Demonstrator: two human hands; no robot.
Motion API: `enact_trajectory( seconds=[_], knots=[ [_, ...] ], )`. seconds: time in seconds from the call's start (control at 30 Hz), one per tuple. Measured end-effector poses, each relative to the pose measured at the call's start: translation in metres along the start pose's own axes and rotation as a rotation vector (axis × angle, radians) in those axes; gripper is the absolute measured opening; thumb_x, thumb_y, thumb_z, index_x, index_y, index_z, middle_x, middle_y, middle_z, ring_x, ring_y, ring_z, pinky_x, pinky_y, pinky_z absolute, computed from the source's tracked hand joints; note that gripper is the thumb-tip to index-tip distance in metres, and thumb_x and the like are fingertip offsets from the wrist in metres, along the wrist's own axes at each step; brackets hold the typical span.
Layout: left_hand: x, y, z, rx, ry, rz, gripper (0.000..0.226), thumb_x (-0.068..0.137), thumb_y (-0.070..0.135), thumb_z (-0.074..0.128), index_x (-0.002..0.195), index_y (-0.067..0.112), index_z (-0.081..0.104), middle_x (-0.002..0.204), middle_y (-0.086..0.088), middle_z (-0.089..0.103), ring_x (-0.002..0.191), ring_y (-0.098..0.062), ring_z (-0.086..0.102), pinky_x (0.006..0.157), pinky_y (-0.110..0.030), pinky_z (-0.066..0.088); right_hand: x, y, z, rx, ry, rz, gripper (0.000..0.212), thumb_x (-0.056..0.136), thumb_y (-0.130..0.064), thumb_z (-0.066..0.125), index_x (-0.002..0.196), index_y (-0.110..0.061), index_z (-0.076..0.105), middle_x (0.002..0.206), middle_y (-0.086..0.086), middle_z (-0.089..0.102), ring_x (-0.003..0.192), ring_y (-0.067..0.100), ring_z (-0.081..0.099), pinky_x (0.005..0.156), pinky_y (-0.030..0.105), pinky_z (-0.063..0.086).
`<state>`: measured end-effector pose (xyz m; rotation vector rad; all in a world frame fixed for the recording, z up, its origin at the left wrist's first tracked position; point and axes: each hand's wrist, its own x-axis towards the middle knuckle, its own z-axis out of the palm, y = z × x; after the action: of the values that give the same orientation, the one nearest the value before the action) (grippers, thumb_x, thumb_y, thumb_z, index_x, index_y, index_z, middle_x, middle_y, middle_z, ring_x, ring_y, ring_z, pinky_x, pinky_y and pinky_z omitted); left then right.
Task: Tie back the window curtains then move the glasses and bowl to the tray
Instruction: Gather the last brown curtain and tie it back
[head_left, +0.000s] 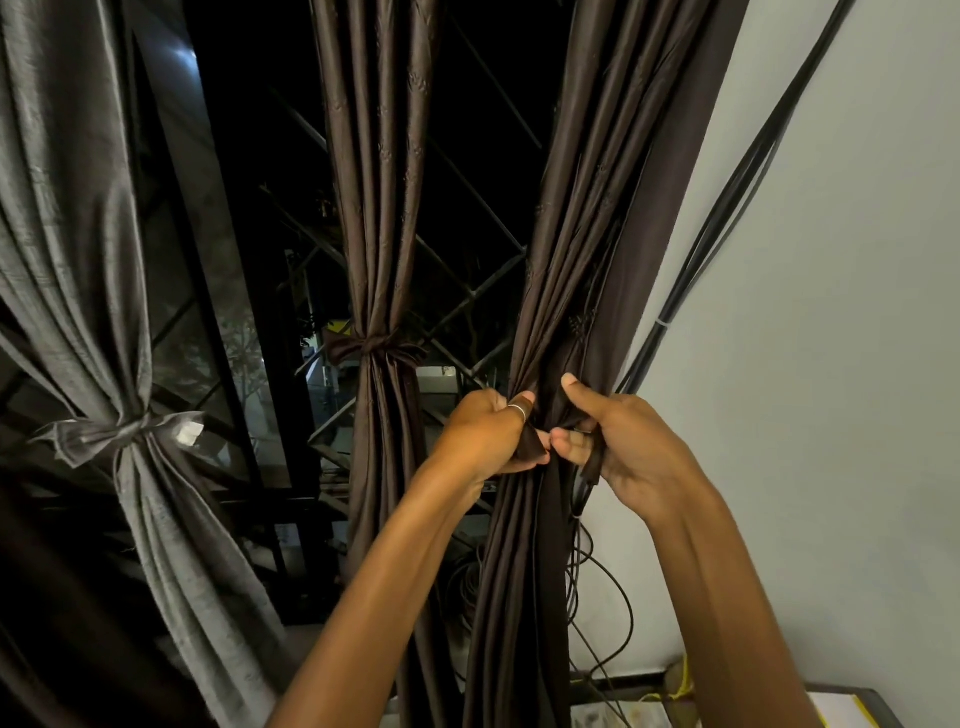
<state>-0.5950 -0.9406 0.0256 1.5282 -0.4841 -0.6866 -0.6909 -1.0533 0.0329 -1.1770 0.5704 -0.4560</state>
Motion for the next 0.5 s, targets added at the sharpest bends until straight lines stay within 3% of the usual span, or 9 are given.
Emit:
enact_trajectory(
  seconds=[0.1,0.23,0.33,0.4,0.5],
  knots=[
    [0.003,-0.004,0.001,-0.032,0.019,0.024,0.028,0.103,0.033,0.057,0.087,0.010,0.049,0.057,-0.005,0.071,0.055,-0.018,0.072,0.050,-0.025,0.058,-0.003,-0.001,-0.001,0.139,-0.030,0.005,0.034,0.090,-0.021,0.074,0.106,0.007,0.063,0.055,0.005,0.061,0.068,0.026,0.075,0.066,0.030,0.065],
    [0.007,-0.011,0.003,-0.055,0.051,0.061,0.030,0.098,0.032,0.065,0.082,0.008,0.058,0.059,-0.005,0.070,0.055,-0.017,0.071,0.051,-0.024,0.056,-0.006,0.003,-0.001,0.299,-0.050,-0.029,0.011,0.095,-0.010,0.065,0.089,-0.002,0.061,0.061,0.006,0.052,0.080,0.028,0.073,0.083,0.039,0.063],
    [0.009,-0.015,0.003,-0.056,0.059,0.086,0.023,0.094,0.029,0.072,0.083,0.009,0.069,0.071,-0.007,0.072,0.065,-0.017,0.073,0.054,-0.021,0.055,-0.006,0.009,0.004,0.340,-0.039,-0.103,0.008,0.099,-0.006,0.050,0.102,-0.005,0.058,0.071,0.009,0.059,0.081,0.025,0.071,0.097,0.043,0.058],
    [0.008,-0.018,0.001,-0.033,0.054,0.105,0.017,0.094,0.027,0.072,0.088,0.011,0.075,0.076,-0.004,0.074,0.070,-0.014,0.074,0.057,-0.019,0.055,-0.005,0.011,0.005,0.276,-0.025,-0.159,0.022,0.098,-0.002,0.042,0.109,-0.003,0.062,0.080,0.011,0.070,0.083,0.023,0.073,0.095,0.039,0.059],
    [0.004,-0.021,-0.001,0.073,0.094,0.159,0.014,0.095,0.029,0.070,0.087,0.022,0.080,0.073,0.004,0.076,0.071,-0.008,0.075,0.058,-0.018,0.055,-0.004,0.014,0.007,0.194,-0.034,-0.204,0.031,0.102,-0.001,0.037,0.111,-0.003,0.066,0.098,0.013,0.078,0.091,0.027,0.075,0.077,0.032,0.063]
  ],
)
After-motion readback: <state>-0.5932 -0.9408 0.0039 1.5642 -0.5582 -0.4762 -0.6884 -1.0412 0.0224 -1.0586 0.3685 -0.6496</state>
